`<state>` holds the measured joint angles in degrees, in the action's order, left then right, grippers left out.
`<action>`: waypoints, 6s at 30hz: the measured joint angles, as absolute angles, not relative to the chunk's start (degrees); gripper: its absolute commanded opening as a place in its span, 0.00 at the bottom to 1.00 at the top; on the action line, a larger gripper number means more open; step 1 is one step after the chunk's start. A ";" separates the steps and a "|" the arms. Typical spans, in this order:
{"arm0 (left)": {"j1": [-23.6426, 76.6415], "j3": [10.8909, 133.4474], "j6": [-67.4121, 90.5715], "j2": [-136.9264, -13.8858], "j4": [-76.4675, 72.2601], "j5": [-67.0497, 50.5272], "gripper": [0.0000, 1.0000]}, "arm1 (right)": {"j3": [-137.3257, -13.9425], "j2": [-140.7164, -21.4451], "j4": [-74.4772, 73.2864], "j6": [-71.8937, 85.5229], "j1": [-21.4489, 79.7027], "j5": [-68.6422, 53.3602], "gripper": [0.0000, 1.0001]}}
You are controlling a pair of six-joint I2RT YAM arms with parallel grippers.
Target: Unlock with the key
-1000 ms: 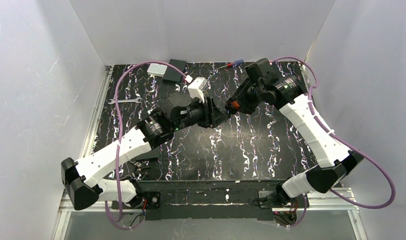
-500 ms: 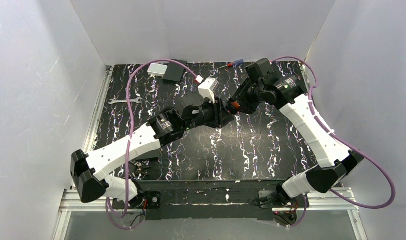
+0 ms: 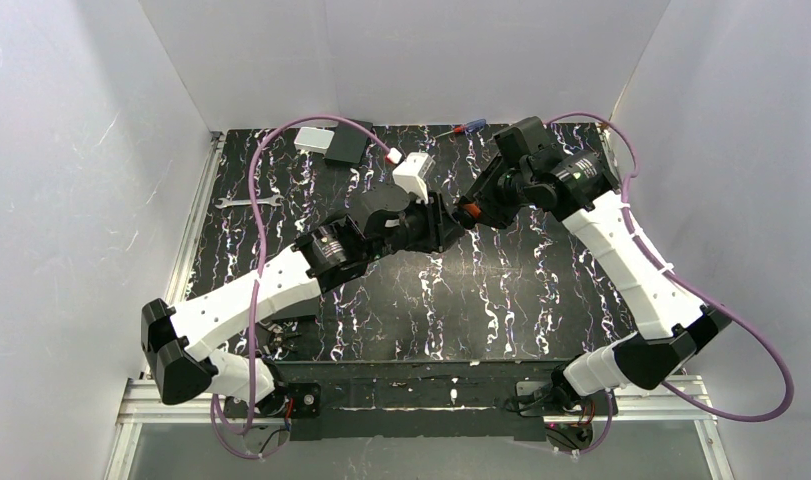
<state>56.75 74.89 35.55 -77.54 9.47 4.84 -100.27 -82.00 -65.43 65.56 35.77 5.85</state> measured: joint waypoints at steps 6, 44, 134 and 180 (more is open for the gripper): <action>56.77 76.64 35.62 -78.78 9.91 5.39 0.18 | -100.27 -81.78 -65.43 64.97 35.77 5.89 0.01; 58.43 82.37 28.62 -84.77 14.55 6.04 0.23 | -100.40 -81.80 -69.58 64.49 35.64 10.98 0.01; 54.92 66.15 28.51 -78.13 -6.35 -2.46 0.00 | -97.03 -81.28 -64.03 64.49 35.59 7.09 0.32; 47.11 49.76 66.32 -66.52 -24.84 -24.93 0.52 | -51.03 -54.63 10.70 50.78 35.66 -22.76 0.01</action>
<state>47.11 49.76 66.32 -66.52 -24.84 -24.93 -51.03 -54.63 10.70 50.78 35.66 -22.76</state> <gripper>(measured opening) 0.299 0.164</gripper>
